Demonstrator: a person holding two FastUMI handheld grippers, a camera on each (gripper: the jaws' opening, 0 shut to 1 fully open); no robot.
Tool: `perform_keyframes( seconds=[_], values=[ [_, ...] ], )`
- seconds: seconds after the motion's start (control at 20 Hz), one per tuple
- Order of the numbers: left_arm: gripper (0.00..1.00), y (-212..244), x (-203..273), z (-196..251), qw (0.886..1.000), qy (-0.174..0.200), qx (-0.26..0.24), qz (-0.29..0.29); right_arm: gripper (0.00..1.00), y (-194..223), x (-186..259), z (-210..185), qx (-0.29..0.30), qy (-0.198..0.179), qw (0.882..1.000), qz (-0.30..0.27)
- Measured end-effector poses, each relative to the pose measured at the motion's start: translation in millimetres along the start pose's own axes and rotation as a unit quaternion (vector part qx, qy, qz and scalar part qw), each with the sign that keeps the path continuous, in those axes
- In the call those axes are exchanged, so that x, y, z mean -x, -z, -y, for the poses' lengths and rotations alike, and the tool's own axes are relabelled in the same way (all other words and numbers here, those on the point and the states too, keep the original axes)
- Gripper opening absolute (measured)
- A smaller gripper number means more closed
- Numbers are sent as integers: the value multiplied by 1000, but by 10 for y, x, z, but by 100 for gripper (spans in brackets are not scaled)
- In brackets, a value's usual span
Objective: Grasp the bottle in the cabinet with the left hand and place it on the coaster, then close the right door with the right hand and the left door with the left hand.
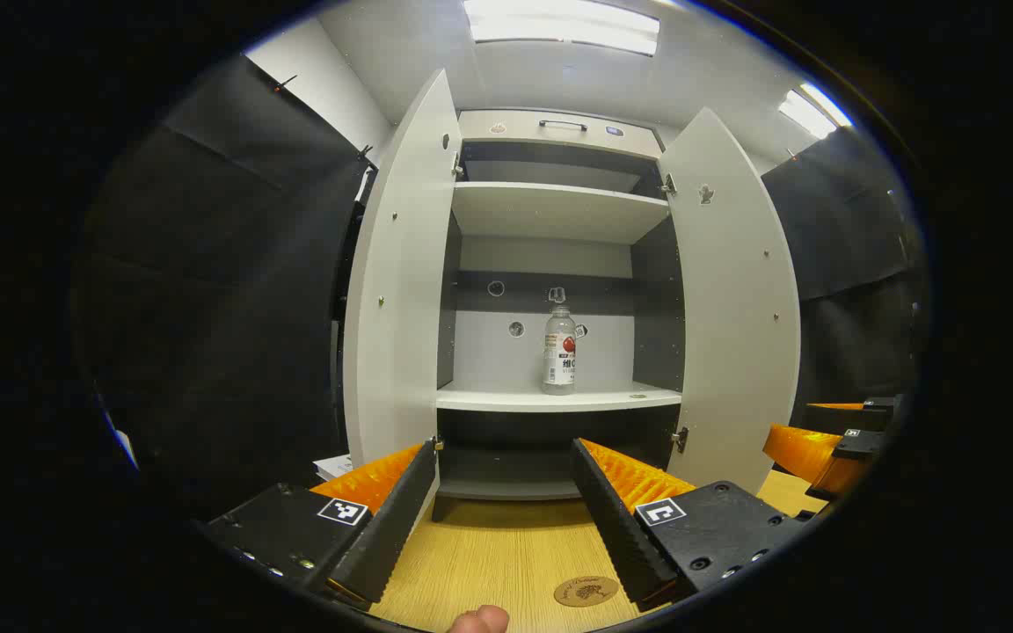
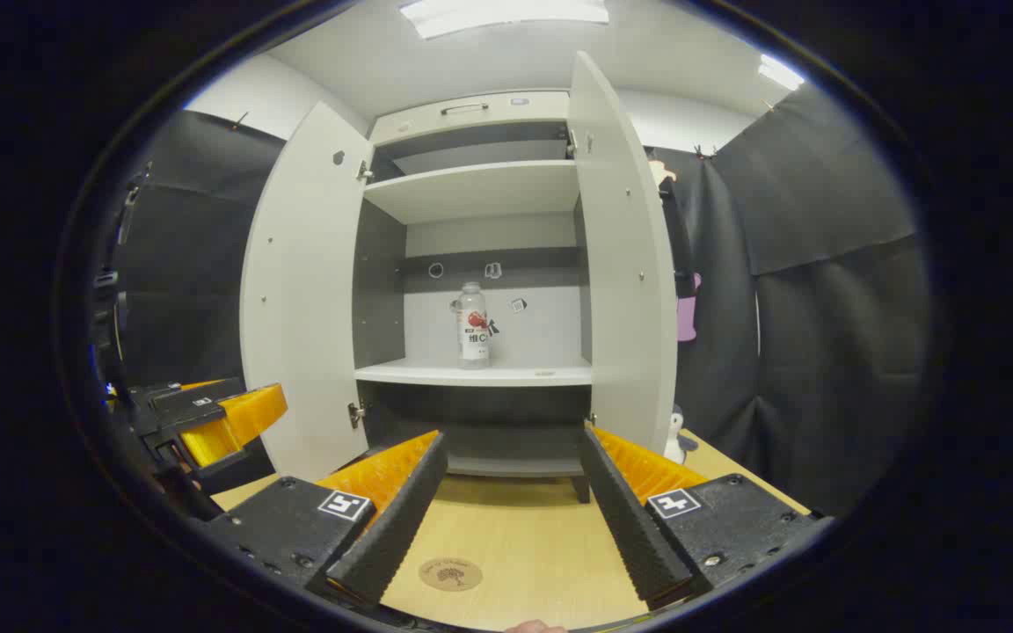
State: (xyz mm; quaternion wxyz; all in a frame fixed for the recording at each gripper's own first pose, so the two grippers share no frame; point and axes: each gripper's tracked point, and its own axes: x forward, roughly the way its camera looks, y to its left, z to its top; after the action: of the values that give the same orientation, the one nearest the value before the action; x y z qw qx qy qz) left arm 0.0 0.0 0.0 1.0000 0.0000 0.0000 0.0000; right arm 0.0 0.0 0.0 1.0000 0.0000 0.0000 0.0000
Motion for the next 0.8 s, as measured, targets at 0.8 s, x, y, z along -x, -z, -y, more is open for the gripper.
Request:
perform_keyframes(
  seconds=[0.8],
  values=[
    [95,30,-96,-26,1000,5,-2,1,99,34,-116,-28,-3,3,1000,-7]
  ],
)
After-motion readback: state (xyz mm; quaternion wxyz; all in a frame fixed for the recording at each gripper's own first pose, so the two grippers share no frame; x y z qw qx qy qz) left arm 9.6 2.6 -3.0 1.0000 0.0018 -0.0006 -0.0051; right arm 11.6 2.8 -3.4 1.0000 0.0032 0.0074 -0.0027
